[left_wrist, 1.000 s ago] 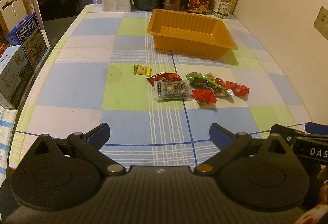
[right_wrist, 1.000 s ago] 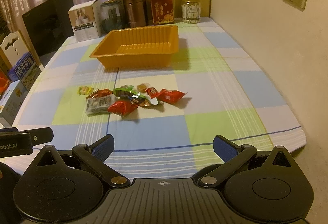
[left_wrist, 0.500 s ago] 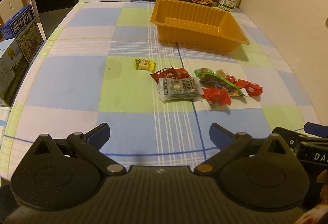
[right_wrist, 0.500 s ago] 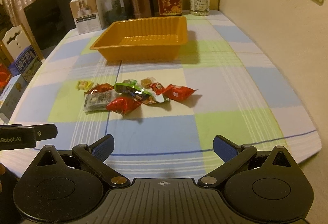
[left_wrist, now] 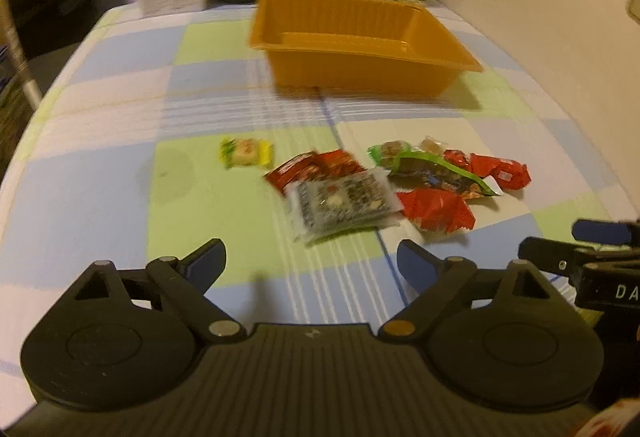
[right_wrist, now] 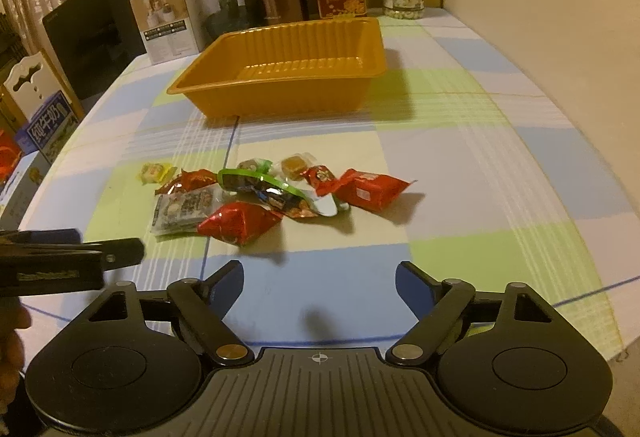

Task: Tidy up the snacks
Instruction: 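Grasp the clear nut packet with the left tool while the right tool grasps a red candy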

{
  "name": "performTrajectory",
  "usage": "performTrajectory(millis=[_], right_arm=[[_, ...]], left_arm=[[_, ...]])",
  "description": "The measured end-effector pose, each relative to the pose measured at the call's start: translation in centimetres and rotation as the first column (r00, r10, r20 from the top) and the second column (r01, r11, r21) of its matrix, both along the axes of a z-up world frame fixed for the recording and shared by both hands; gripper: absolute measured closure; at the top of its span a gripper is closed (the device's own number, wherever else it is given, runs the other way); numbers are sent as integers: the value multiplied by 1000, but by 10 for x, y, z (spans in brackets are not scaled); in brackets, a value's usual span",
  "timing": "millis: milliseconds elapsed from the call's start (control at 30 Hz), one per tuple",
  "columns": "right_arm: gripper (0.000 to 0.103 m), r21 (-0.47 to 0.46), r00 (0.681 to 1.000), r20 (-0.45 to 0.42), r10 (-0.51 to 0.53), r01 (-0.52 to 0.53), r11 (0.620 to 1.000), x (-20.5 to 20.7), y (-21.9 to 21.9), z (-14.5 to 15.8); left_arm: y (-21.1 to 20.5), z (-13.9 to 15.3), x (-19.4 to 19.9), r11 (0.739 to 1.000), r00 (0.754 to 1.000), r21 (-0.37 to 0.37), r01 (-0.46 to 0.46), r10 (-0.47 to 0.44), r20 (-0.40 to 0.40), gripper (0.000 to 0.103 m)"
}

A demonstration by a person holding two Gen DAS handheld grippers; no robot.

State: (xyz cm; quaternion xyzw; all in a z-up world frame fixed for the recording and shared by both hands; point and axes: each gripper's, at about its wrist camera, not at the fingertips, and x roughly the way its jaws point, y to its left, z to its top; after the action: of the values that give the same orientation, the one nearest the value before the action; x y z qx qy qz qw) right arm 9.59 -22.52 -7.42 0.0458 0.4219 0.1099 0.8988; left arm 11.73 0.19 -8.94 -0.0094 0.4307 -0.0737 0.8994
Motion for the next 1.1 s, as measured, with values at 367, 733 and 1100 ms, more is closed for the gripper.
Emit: performTrajectory(millis=[367,733,1100], right_arm=[[20,-2,1000,-16,-26,26,1000,17,0,-9],[21,63,998,-1,-63,63,996,24,2,-6],[33,177,997,-69,-31,43,983,52,37,-12]], left_arm=[[-24,-13,51,897,906,155,414,-423,25,37],[-26,-18,53,874,888,161,459,-457,-56,62],[-11,-15,29,894,902,142,425,-432,19,62]])
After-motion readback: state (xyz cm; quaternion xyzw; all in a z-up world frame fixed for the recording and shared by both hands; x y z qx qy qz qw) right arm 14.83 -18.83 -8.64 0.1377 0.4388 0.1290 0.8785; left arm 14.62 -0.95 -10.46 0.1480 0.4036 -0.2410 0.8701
